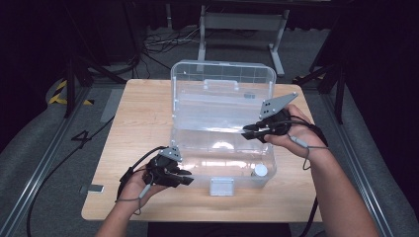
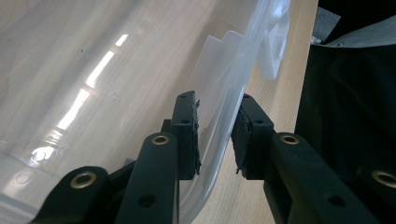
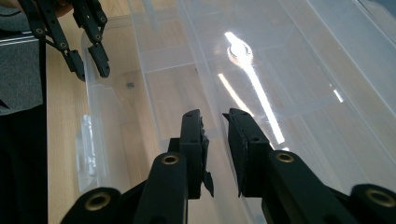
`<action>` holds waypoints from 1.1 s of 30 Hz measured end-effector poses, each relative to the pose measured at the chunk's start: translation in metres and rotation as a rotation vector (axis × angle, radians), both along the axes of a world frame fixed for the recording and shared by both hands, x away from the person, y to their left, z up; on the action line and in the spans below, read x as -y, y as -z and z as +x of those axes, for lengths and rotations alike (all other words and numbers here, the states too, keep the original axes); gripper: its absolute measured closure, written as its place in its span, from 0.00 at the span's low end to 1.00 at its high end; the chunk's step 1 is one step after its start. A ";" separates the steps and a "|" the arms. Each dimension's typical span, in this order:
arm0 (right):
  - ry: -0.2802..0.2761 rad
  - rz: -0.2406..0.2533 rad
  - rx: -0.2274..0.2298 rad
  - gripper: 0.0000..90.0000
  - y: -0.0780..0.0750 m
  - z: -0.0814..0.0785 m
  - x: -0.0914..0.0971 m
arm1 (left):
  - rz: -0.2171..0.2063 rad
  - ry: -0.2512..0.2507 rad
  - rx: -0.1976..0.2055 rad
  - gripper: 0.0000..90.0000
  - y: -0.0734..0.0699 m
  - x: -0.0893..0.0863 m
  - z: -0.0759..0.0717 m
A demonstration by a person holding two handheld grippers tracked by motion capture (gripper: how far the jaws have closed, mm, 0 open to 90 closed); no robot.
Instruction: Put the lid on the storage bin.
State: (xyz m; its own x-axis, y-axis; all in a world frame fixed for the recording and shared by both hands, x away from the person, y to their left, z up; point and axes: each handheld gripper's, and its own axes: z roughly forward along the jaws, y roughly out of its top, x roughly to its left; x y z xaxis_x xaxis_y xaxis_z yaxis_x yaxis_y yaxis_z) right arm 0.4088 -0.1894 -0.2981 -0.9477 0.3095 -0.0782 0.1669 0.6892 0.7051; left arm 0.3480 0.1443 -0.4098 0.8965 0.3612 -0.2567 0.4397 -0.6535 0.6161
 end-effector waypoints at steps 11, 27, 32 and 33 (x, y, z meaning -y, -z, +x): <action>-0.013 0.002 0.000 0.86 0.003 -0.007 0.002 | 0.001 0.001 -0.002 0.81 0.000 0.000 0.000; -0.027 0.017 -0.010 0.86 0.007 -0.014 0.004 | 0.001 0.001 -0.003 0.81 0.000 0.000 0.000; -0.034 0.029 -0.014 0.86 0.009 -0.015 0.006 | 0.001 0.001 -0.002 0.81 0.000 0.000 0.000; -0.035 0.029 -0.015 0.86 0.009 -0.016 0.006 | 0.001 0.001 -0.002 0.81 0.000 0.000 0.000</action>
